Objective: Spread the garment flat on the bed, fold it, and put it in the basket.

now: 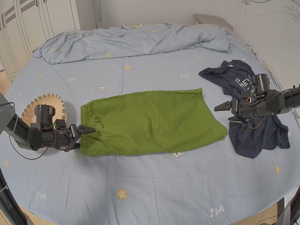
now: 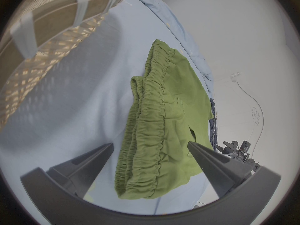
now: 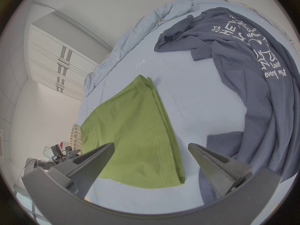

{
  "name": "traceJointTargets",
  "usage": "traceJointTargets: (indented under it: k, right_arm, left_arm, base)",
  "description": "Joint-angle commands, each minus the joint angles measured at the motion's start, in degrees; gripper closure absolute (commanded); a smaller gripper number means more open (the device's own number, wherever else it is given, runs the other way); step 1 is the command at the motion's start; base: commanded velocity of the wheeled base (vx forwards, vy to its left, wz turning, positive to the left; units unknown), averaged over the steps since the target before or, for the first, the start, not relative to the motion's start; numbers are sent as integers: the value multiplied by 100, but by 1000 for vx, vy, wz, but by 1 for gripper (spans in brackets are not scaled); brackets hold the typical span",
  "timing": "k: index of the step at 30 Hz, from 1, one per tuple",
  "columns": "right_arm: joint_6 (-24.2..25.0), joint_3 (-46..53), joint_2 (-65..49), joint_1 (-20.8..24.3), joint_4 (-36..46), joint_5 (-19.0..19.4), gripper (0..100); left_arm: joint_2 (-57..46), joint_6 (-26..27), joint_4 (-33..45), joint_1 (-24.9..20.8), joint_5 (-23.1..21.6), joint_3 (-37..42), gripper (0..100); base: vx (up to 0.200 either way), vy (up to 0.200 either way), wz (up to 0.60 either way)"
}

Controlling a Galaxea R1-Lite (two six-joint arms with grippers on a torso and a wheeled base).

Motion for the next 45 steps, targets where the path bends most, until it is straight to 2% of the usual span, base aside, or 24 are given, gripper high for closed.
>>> traceJointTargets:
  k: [1,19,20,28,35,45]
  right_arm:
    - [0,2,11,10,0,-1,0]
    - [0,2,29,27,-9,-10,0]
    - [0,2,29,27,-9,-10,0]
    - [-17,2,38,19,-9,-10,0]
    - [-43,116,240,1,35,8,0]
    - [-272,151,574,19,404,8,0]
  left_arm:
    - [140,-82,-14,-73,-1,-165,0]
    - [614,-319,-41,-153,-1,-701,0]
    - [614,-319,-41,-153,-1,-701,100]
    - [447,-372,-41,-188,8,-674,100]
    - [-10,-846,-14,-205,8,-648,100]
    - [-159,-846,12,-100,8,-639,100]
  base:
    - [0,0,0]
    - [0,0,0]
    - [0,0,0]
    - [0,0,0]
    - [0,0,0]
    - [0,0,0]
